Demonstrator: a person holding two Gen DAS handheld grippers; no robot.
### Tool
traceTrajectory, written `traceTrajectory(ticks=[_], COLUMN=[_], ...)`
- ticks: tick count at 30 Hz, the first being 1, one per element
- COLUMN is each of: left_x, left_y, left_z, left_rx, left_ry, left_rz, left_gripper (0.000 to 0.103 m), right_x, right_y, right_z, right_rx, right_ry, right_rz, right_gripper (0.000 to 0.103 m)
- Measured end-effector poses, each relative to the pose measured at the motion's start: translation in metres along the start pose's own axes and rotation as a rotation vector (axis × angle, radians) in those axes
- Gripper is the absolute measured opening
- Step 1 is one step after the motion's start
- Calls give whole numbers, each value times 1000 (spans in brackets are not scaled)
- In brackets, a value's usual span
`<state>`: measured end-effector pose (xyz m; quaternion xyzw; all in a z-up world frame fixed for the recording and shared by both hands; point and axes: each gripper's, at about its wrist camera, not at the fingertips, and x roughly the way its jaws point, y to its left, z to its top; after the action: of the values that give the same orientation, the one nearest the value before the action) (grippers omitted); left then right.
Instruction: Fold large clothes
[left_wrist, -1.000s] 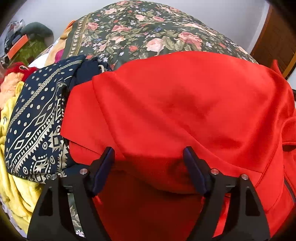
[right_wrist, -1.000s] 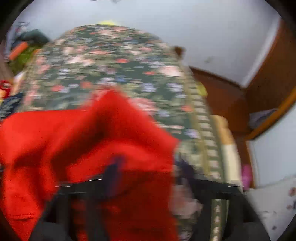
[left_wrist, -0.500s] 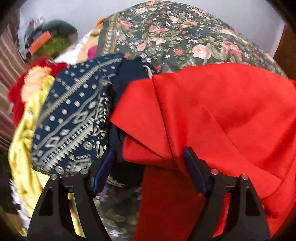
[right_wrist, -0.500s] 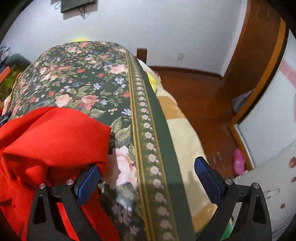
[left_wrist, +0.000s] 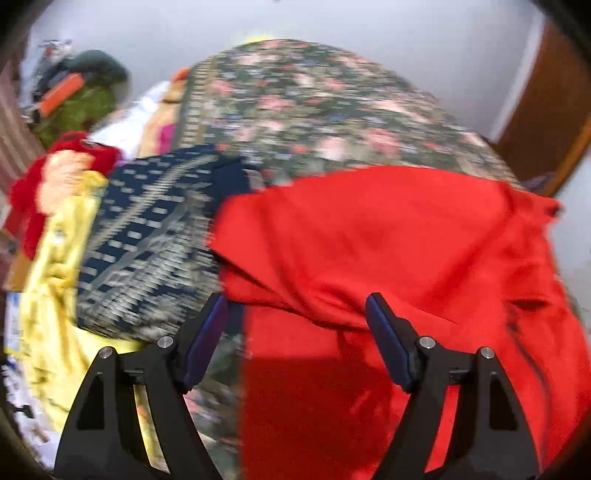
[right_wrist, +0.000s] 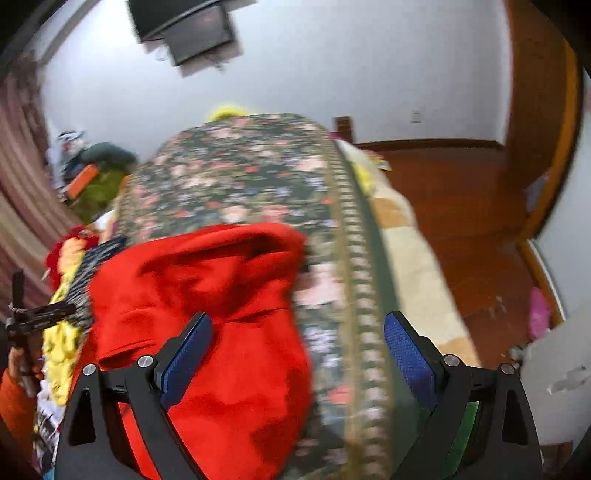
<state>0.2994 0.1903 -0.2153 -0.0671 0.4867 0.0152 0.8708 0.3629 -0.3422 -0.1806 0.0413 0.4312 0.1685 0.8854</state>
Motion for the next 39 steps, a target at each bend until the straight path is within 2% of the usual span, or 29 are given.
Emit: traceTrajectory(ticks=[2, 6, 7, 8, 9, 10, 11, 12, 14, 17, 19, 21, 23, 24, 26, 29, 31, 33, 35, 39], left_x=[3, 26, 32, 39, 45, 49, 55, 57, 54, 30, 5, -14, -27, -28, -22, 5, 26, 33, 23, -2], left_y=[-17, -41, -48, -55, -63, -68, -73, -78, -87, -93, -91, -81, -73, -65, -56, -50, -48, -44, -39, -23], left_z=[-7, -16, -18, -20, -21, -21, -21, -21, -18, -14, -12, -10, -8, -6, -10, -27, -43, -55, -57, -48], left_rx=[-8, -40, -38, -31, -24, -21, -20, -11, 27, 84, 107, 97, 80, 66, 54, 66, 80, 104, 115, 123], left_ry=[38, 121, 133, 148, 161, 171, 181, 175, 141, 53, -21, -69, -93, -92, -59, 40, 122, 136, 101, 25], left_rz=[-107, -259, -276, -288, -298, -307, -301, -266, -224, -179, -143, -149, -159, -178, -204, -182, -163, -145, -118, -73], left_gripper=[77, 77, 74, 65, 59, 45, 36, 30, 13, 8, 7, 7, 7, 7, 7, 9, 10, 19, 43, 50], right_x=[3, 27, 37, 44, 52, 58, 65, 67, 73, 74, 76, 83, 96, 102, 115, 121, 113, 100, 82, 52], right_y=[23, 61, 70, 74, 80, 84, 88, 89, 89, 87, 89, 91, 97, 100, 108, 115, 116, 114, 109, 98], right_z=[-3, -10, -14, -15, -19, -21, -24, -26, -27, -23, -20, -18, -18, -20, -26, -34, -35, -32, -23, -1], right_rx=[-35, -62, -64, -66, -69, -72, -73, -69, -46, -12, -6, 4, 11, 15, 9, -24, -44, -58, -70, -76], right_ry=[7, 57, 88, 108, 131, 145, 162, 171, 189, 196, 207, 228, 273, 294, 343, 368, 356, 323, 269, 151], right_rz=[54, 151, 170, 176, 180, 181, 184, 188, 205, 236, 253, 275, 299, 312, 313, 292, 285, 266, 237, 193], right_gripper=[93, 93, 93, 93, 93, 93, 93, 93, 93, 93, 93, 89, 75, 73, 70, 70, 70, 70, 70, 71])
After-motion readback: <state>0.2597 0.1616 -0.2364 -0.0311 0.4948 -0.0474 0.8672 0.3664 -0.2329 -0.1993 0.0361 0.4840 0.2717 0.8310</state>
